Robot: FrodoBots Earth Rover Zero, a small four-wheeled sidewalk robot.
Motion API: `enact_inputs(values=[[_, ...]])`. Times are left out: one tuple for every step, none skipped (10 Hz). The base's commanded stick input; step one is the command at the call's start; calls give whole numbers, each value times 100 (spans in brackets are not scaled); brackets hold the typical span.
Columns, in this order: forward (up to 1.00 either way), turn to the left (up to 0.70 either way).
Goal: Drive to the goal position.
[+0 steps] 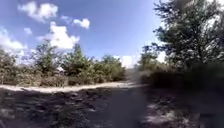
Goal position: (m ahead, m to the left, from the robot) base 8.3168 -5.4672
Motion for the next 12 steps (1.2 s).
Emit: enact_inputs(values=[[70, 0], [70, 0], [70, 0], [70, 0], [70, 0], [70, 0], [70, 0], [70, 0], [70, 0], [70, 0], [70, 0], [70, 0]])
